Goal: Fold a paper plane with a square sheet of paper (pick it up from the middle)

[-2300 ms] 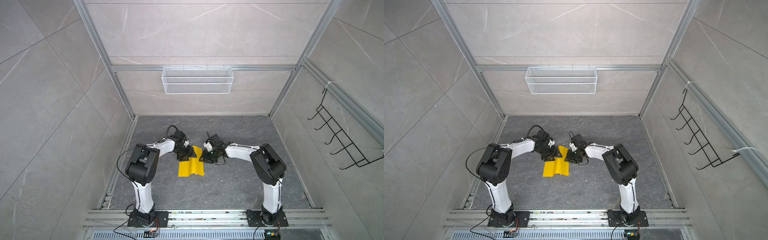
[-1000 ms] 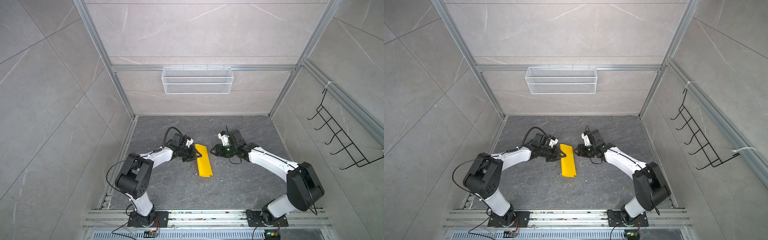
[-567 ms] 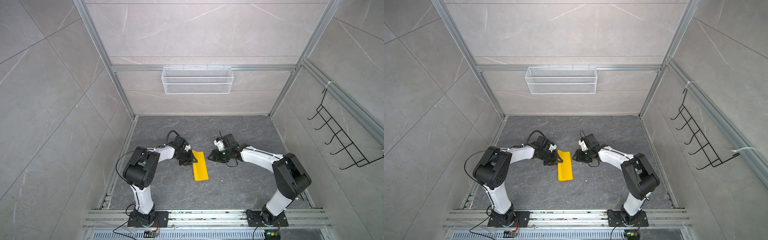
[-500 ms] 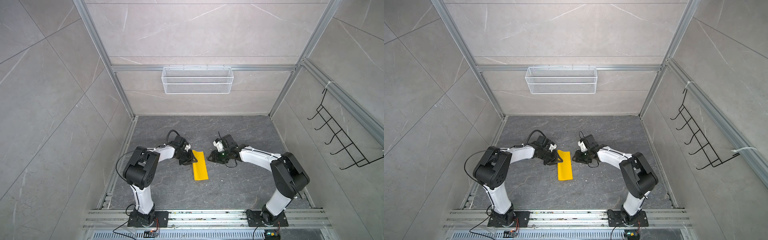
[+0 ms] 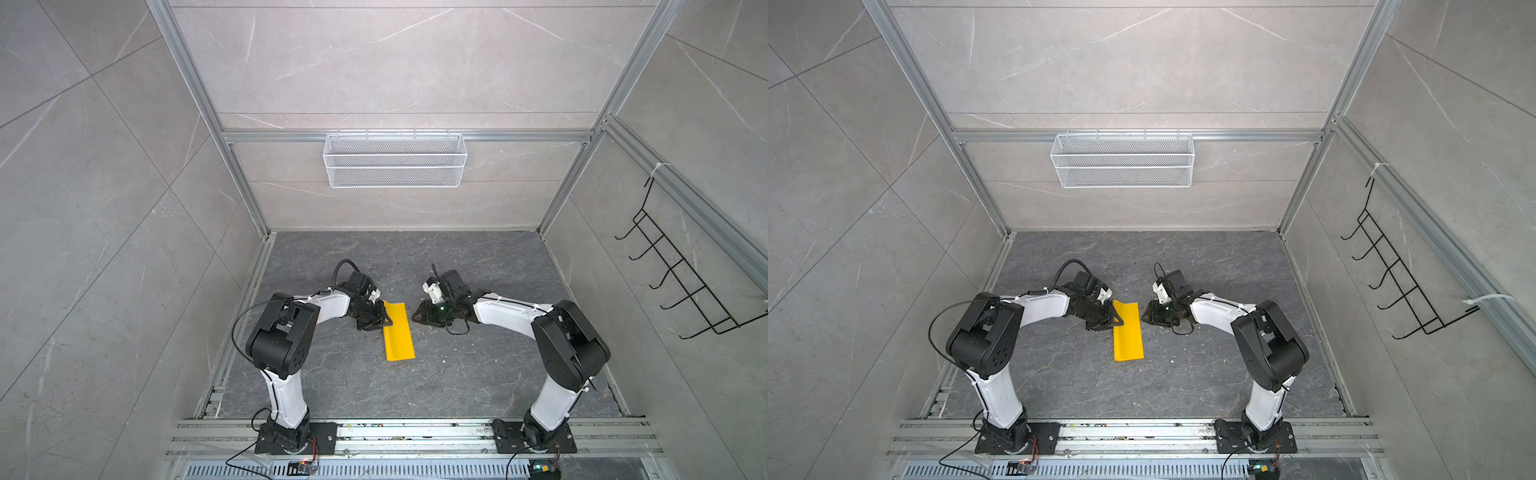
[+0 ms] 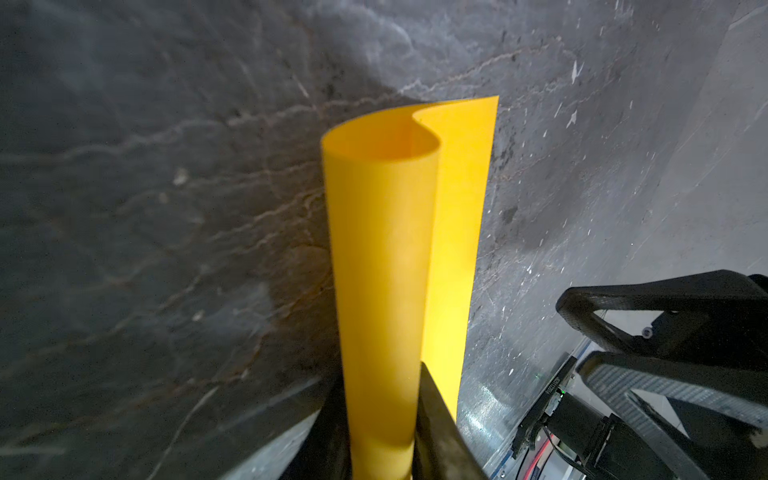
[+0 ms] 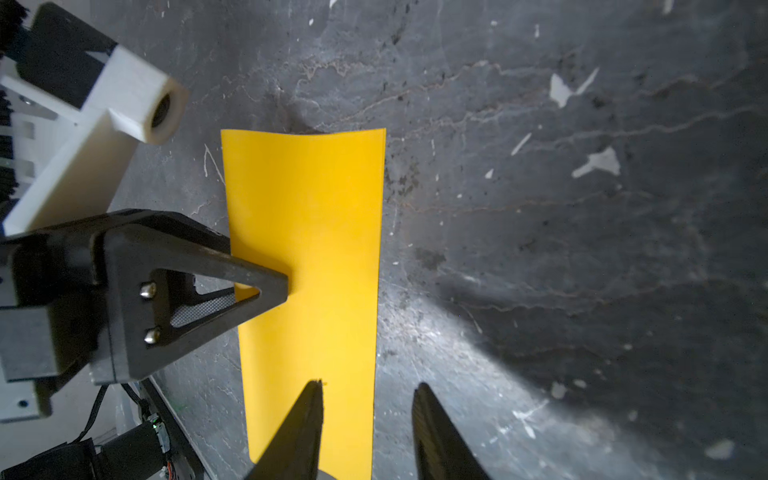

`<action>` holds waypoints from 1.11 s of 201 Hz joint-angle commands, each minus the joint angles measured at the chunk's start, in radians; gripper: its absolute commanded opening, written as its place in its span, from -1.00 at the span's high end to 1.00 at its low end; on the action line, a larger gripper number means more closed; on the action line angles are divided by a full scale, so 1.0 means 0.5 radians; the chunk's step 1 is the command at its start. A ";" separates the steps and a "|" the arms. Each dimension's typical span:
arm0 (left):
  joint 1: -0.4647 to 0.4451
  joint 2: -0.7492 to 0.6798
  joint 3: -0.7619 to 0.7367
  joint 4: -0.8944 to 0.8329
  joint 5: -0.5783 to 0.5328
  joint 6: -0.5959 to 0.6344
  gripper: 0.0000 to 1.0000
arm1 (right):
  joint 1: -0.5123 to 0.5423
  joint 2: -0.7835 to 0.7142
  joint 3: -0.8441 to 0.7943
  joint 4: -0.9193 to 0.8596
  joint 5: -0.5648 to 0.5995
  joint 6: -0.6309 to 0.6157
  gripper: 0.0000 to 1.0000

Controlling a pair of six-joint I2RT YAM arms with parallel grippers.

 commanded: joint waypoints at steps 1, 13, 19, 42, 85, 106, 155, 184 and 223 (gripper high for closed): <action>0.007 0.014 -0.021 -0.023 -0.044 0.029 0.47 | 0.010 0.078 0.018 0.053 -0.094 0.022 0.23; 0.007 0.010 -0.025 -0.030 -0.059 0.024 0.48 | 0.012 0.103 0.027 0.057 -0.132 0.026 0.24; 0.008 0.012 -0.024 -0.030 -0.058 0.026 0.47 | 0.015 0.111 0.030 0.066 -0.151 0.031 0.25; 0.008 0.025 -0.019 -0.049 -0.073 0.032 0.47 | 0.031 0.132 0.050 0.076 -0.187 0.037 0.25; 0.007 0.051 -0.023 -0.066 -0.096 0.033 0.47 | 0.051 0.177 0.075 0.080 -0.239 0.017 0.24; 0.007 0.056 -0.010 -0.095 -0.112 0.053 0.49 | 0.067 0.201 0.093 0.086 -0.289 0.000 0.26; 0.007 0.073 -0.003 -0.109 -0.114 0.071 0.52 | 0.084 0.260 0.147 0.061 -0.308 0.001 0.27; 0.007 0.081 0.008 -0.111 -0.114 0.072 0.51 | 0.083 0.255 0.150 0.061 -0.279 0.013 0.28; 0.008 0.099 0.019 -0.124 -0.108 0.104 0.53 | 0.023 0.089 0.024 0.186 -0.063 0.155 0.28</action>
